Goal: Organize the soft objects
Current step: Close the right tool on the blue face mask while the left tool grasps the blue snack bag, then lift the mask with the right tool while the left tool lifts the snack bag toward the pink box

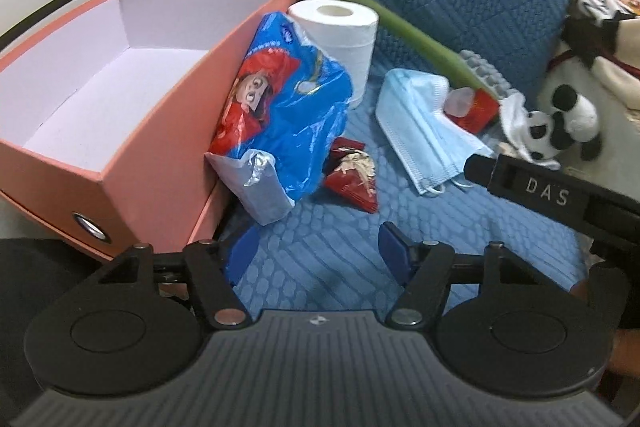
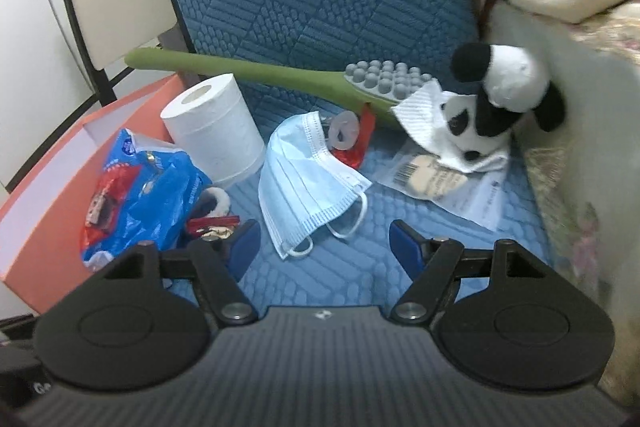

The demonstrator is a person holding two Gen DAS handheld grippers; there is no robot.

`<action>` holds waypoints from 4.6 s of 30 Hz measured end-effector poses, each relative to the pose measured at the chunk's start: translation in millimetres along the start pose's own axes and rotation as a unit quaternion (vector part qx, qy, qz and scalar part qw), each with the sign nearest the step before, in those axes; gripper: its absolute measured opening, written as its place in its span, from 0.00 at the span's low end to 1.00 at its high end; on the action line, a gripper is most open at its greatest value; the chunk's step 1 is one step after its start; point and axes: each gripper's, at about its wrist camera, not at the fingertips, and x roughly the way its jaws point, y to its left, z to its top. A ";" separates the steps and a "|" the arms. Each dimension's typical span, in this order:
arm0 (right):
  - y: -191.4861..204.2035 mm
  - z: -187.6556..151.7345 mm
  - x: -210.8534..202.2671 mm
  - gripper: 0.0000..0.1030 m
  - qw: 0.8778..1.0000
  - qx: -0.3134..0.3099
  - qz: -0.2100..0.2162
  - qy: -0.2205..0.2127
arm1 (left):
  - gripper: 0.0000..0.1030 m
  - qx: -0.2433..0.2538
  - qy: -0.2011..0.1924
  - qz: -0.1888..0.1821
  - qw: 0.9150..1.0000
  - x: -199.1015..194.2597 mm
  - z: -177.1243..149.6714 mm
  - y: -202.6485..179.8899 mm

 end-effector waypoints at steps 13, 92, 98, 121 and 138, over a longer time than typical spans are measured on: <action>-8.9 14.0 37.7 0.63 0.999 0.020 0.020 0.023 | 0.70 -0.019 -0.001 0.076 0.997 36.4 4.0 -7.2; -7.3 -30.8 -77.4 0.71 0.992 0.087 -0.094 0.017 | 0.77 -0.017 0.058 -0.103 0.993 -40.9 -31.2 14.4; -0.3 -26.7 -71.6 0.71 0.995 0.065 -0.074 -0.008 | 0.77 0.002 0.026 -0.088 0.996 -49.3 -30.3 12.7; -10.0 -20.4 8.7 0.39 0.994 0.030 -0.060 0.083 | 0.40 0.074 0.008 -0.173 0.982 0.1 -17.2 -6.7; 6.1 -17.7 3.0 0.06 0.994 -0.020 -0.070 0.084 | 0.01 0.093 0.017 -0.146 0.985 25.3 -20.8 -14.7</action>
